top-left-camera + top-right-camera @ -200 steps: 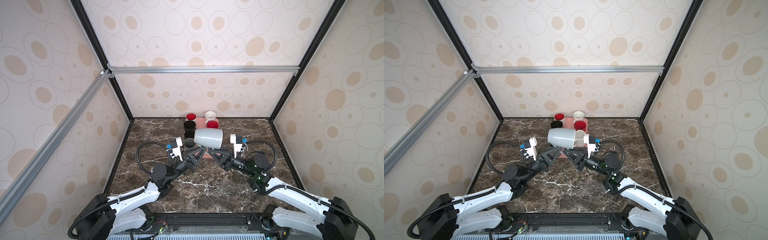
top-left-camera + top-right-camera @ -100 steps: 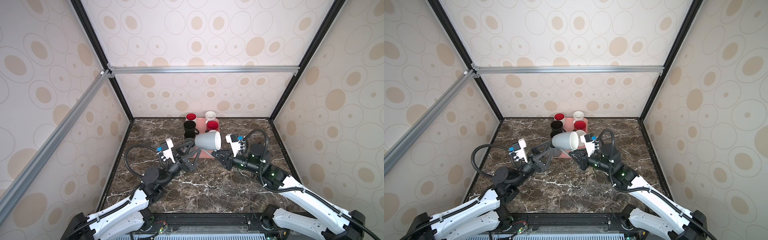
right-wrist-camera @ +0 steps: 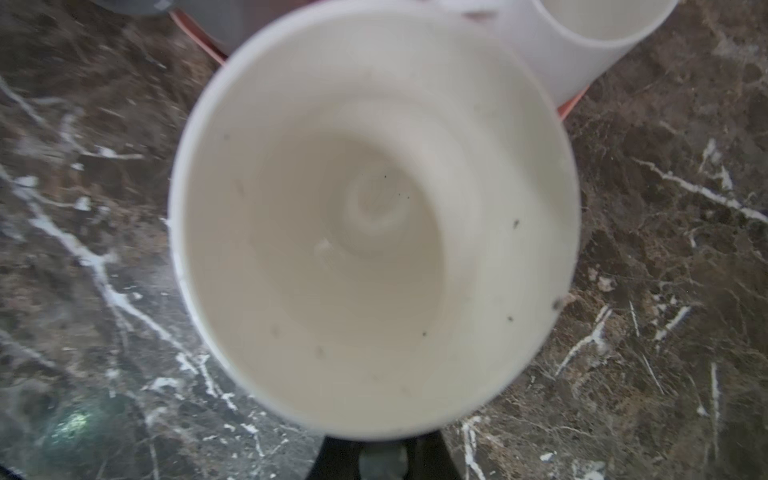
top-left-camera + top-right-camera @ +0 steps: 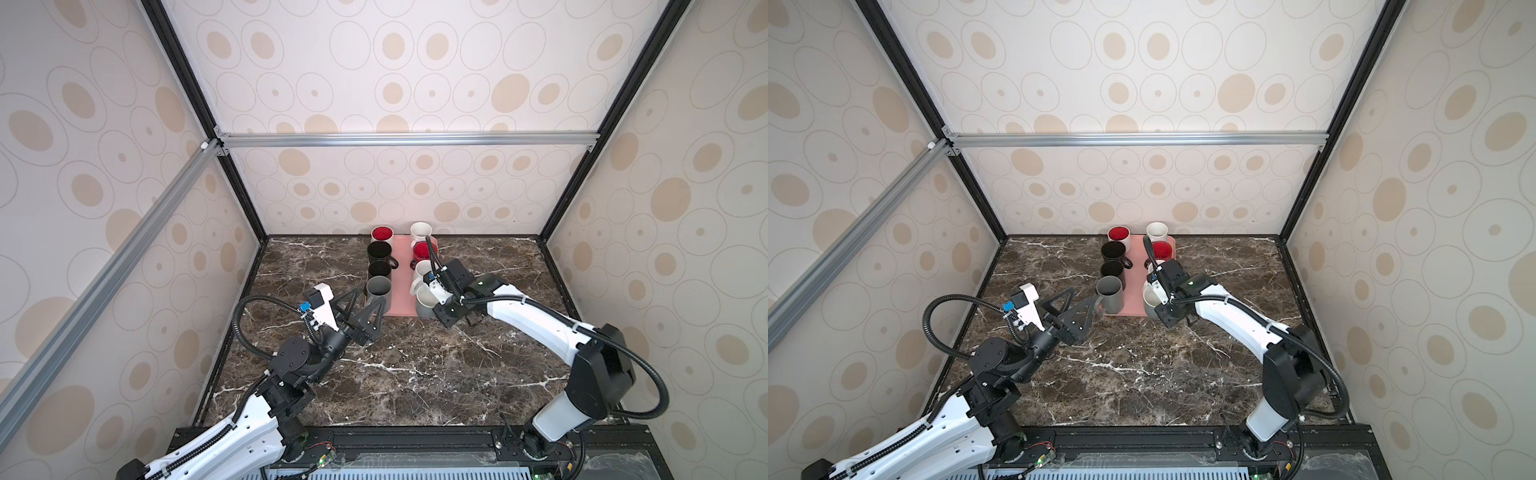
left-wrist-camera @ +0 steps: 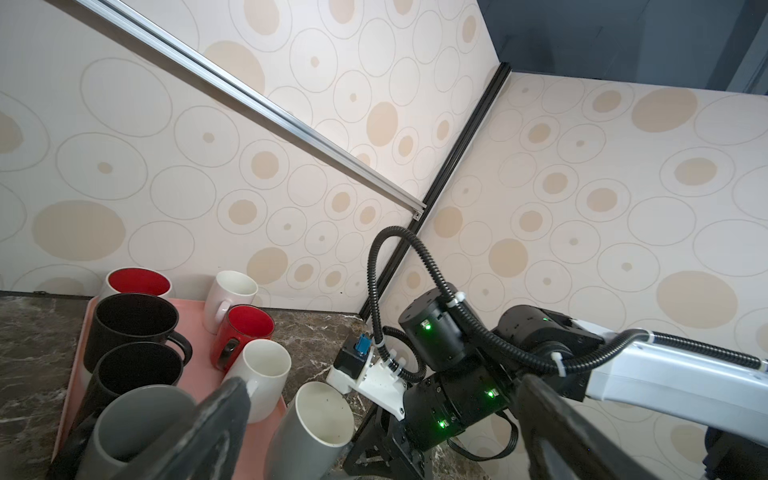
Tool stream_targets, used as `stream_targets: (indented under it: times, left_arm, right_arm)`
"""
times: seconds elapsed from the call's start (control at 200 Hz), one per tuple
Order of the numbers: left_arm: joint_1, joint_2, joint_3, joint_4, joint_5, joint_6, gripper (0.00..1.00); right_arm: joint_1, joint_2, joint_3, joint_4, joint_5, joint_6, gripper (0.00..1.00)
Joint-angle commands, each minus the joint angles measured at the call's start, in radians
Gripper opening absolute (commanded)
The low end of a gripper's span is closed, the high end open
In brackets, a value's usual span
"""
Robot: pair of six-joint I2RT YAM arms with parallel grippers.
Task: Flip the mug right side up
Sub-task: 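Carry the grey mug onto the tray with the right gripper while the left arm withdraws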
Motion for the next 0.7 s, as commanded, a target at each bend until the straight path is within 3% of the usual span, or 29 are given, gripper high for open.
stream_targets:
  times: [0.0, 0.695]
  left_arm:
    - [0.007, -0.024, 0.017, -0.030, -0.028, 0.037, 0.99]
    - [0.008, -0.058, -0.005, -0.055, -0.050, 0.043, 1.00]
  right_arm:
    - [-0.018, -0.001, 0.070, -0.017, 0.032, -0.050, 0.00]
    - [-0.074, 0.208, 0.161, 0.010, 0.029, -0.055, 0.01]
